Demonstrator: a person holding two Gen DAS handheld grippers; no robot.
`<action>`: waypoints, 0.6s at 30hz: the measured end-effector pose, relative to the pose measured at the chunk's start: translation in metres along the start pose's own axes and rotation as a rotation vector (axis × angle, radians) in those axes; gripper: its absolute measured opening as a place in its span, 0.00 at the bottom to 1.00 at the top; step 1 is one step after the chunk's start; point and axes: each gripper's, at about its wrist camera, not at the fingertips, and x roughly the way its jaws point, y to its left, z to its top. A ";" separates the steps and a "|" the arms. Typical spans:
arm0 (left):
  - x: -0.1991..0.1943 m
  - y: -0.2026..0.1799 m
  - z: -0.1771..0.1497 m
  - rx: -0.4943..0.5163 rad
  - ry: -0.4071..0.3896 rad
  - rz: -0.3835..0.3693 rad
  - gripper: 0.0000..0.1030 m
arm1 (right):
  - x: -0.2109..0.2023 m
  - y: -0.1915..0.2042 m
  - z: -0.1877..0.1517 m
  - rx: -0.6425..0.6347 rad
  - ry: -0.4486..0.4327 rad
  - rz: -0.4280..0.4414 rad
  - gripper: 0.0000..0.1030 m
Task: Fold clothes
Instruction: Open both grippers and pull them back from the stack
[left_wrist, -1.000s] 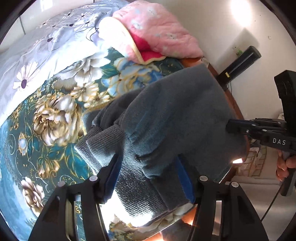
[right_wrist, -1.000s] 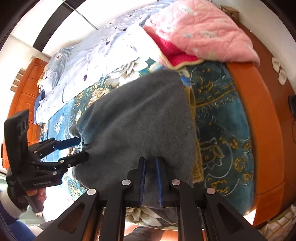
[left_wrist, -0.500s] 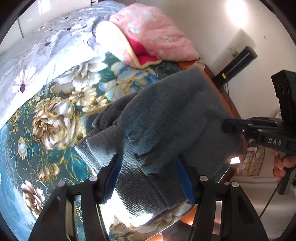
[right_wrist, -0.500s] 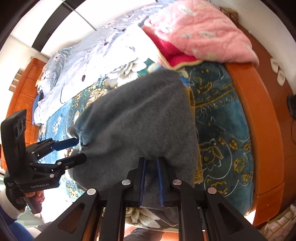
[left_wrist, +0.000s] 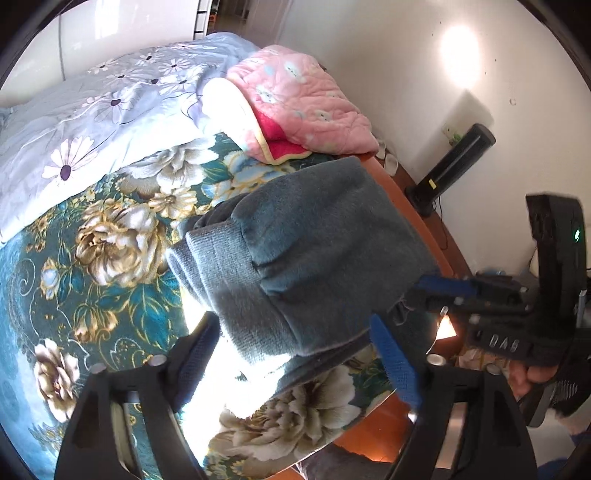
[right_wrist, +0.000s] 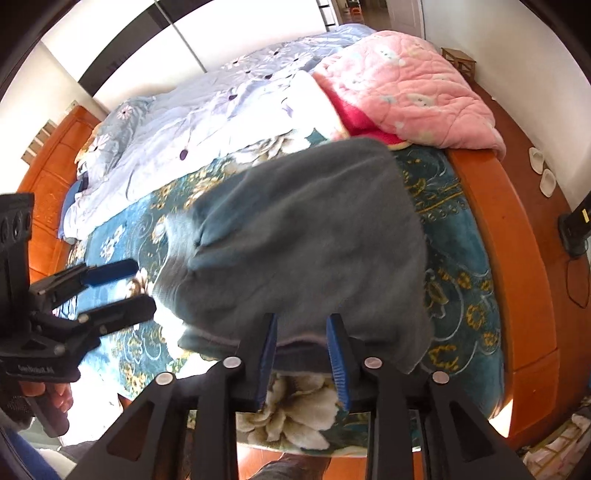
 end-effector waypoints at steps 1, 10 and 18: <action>-0.002 0.000 -0.002 0.003 -0.009 0.002 0.90 | 0.002 0.002 -0.003 -0.004 0.007 -0.007 0.35; -0.030 0.004 -0.026 0.152 -0.049 -0.078 1.00 | -0.005 0.028 -0.044 0.103 -0.018 -0.111 0.60; -0.054 0.026 -0.060 0.240 -0.039 -0.088 1.00 | -0.006 0.076 -0.086 0.190 -0.054 -0.197 0.70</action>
